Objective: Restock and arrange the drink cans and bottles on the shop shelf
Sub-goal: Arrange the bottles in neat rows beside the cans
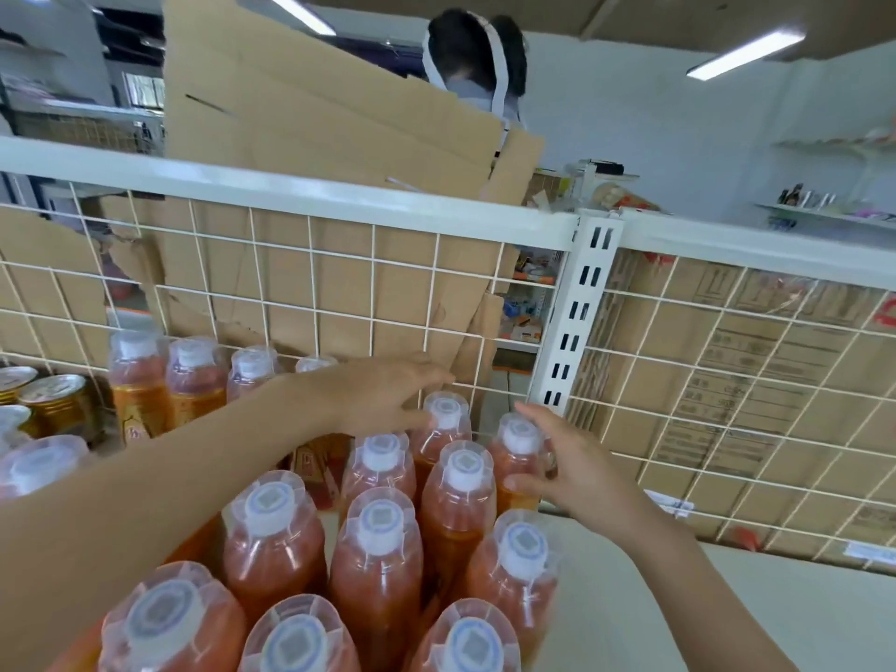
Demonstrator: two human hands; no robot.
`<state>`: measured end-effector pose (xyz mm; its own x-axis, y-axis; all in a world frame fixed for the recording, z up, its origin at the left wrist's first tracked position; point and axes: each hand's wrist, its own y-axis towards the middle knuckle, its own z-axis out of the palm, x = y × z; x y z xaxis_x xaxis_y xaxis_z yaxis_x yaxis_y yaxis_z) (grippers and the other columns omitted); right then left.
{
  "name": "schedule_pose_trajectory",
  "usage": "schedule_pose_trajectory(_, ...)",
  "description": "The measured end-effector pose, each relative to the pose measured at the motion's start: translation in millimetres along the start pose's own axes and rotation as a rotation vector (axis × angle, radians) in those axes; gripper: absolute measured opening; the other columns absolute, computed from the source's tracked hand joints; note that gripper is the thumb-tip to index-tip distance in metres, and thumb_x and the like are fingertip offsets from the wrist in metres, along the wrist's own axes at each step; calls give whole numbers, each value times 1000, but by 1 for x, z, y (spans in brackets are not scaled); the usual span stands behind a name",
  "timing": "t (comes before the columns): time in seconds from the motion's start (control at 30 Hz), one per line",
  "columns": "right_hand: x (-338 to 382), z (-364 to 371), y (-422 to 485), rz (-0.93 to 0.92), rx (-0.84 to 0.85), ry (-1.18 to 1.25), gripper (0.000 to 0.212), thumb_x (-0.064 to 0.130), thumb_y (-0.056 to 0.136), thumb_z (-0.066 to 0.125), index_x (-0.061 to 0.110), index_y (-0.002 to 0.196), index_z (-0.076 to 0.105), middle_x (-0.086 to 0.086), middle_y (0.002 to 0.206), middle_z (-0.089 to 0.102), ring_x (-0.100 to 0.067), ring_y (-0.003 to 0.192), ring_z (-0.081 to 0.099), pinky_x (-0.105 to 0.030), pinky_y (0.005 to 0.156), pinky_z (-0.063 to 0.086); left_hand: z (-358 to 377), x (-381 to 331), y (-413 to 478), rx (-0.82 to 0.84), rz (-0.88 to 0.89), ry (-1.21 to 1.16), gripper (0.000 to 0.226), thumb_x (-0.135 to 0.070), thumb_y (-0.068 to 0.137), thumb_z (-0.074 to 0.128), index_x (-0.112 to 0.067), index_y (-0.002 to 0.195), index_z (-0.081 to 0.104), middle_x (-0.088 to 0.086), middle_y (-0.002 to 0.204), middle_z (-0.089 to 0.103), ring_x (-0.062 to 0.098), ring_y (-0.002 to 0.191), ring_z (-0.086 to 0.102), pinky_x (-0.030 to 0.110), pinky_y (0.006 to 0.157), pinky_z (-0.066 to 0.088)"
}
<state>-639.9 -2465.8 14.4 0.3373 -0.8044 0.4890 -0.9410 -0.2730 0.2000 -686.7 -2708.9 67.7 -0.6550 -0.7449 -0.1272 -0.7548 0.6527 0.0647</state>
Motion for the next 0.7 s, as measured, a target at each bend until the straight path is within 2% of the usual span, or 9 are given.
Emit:
schedule_pose_trajectory(0.13, 0, 3, 8, -4, 16, -23, 84, 36, 73, 77, 28, 142, 30, 6, 141, 44, -12, 124, 45, -23, 98, 35, 10, -7, 16, 93, -45, -62, 56, -32, 88, 61, -20, 138, 39, 0, 134, 47, 14, 119, 45, 23, 96, 35)
schedule_pose_trajectory(0.27, 3, 2, 12, -15, 6, -31, 79, 32, 74, 77, 25, 139, 33, 6, 134, 48, -10, 118, 47, -20, 90, 34, 15, -8, 24, 60, -76, -91, 53, -30, 84, 67, -16, 130, 44, 1, 126, 51, 15, 110, 48, 24, 87, 39)
schedule_pose_trajectory(0.4, 9, 3, 18, -12, 11, 15, 68, 23, 74, 77, 25, 131, 40, 11, 112, 51, -5, 102, 49, -18, 80, 34, 15, 0, 27, 35, -84, -87, 49, -29, 82, 69, -14, 124, 47, 3, 117, 53, 16, 103, 50, 23, 79, 38)
schedule_pose_trajectory(0.47, 12, 5, 23, 12, 6, 51, 65, 20, 75, 77, 24, 129, 41, 11, 108, 52, -8, 101, 51, -21, 81, 38, 15, 5, 29, 28, -105, -72, 49, -29, 82, 68, -14, 123, 47, 4, 119, 52, 15, 103, 49, 25, 80, 38)
schedule_pose_trajectory(0.57, 18, 10, 34, 24, 1, 84, 59, 20, 77, 75, 22, 127, 43, 3, 114, 58, -14, 104, 56, -29, 89, 46, 12, 11, 31, 21, -116, -5, 50, -28, 86, 65, -12, 129, 44, 6, 124, 50, 19, 110, 48, 25, 82, 38)
schedule_pose_trajectory(0.7, 24, 16, 53, 27, 59, 75, 54, 20, 78, 73, 26, 122, 42, 1, 114, 59, -14, 103, 58, -34, 92, 48, 9, 23, 32, 31, -102, 78, 49, -26, 86, 64, -10, 128, 45, 8, 124, 51, 22, 112, 49, 30, 89, 42)
